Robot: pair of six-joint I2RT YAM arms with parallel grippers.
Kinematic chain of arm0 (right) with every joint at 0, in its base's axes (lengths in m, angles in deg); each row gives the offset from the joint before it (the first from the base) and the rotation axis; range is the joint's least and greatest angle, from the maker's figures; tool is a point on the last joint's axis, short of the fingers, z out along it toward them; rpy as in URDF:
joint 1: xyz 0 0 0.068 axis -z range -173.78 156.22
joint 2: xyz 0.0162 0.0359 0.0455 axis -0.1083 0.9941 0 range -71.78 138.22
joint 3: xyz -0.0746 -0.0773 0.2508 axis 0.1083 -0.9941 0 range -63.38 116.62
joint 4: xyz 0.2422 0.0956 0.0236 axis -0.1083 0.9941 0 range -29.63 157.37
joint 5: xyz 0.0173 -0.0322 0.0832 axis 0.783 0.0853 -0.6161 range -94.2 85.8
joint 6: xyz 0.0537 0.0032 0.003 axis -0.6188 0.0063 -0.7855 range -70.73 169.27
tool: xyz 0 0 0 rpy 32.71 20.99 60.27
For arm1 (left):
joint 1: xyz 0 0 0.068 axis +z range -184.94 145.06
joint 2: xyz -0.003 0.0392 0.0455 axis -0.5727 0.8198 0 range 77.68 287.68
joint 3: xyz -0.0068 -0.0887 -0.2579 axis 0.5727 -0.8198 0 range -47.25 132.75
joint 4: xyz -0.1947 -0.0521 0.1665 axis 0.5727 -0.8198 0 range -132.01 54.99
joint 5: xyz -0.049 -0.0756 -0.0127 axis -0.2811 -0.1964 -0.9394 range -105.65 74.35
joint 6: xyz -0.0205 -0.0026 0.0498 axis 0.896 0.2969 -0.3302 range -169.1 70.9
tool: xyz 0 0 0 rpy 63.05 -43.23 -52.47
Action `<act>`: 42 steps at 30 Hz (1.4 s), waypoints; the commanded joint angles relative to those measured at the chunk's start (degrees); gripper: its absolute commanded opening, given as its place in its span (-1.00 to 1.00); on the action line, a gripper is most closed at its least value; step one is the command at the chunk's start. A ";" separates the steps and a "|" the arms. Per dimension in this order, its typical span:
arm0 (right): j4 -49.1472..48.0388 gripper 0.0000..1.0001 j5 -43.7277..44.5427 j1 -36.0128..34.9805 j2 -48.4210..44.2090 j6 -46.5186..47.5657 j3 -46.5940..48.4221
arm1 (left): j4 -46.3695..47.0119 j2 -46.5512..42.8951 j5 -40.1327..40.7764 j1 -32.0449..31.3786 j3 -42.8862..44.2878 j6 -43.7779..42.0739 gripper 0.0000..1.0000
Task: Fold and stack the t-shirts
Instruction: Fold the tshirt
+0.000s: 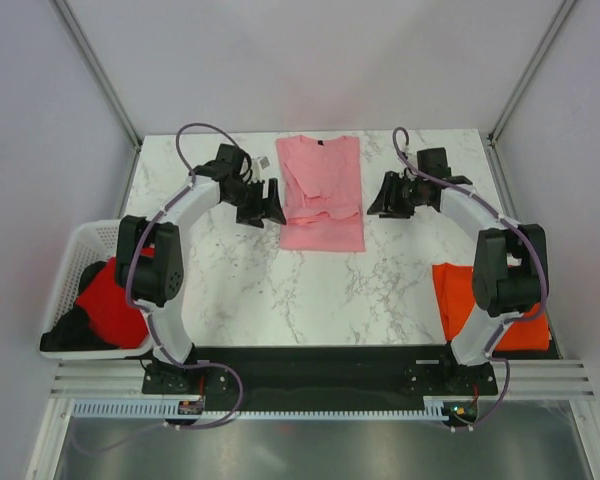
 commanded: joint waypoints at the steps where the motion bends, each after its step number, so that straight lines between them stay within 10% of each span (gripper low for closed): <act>1: -0.75 0.03 -6.18 0.69 -3.30 -2.29 -8.40 | -0.92 -2.33 -11.87 1.55 -5.83 2.04 0.63; 13: -10.52 0.03 -12.71 2.19 -0.24 -13.11 -19.41 | 4.79 3.55 -23.15 3.23 -8.66 9.17 0.29; 42: -10.78 -0.08 -12.27 1.22 8.30 -14.87 -16.06 | 5.06 13.40 -21.48 1.21 -4.17 9.17 -0.11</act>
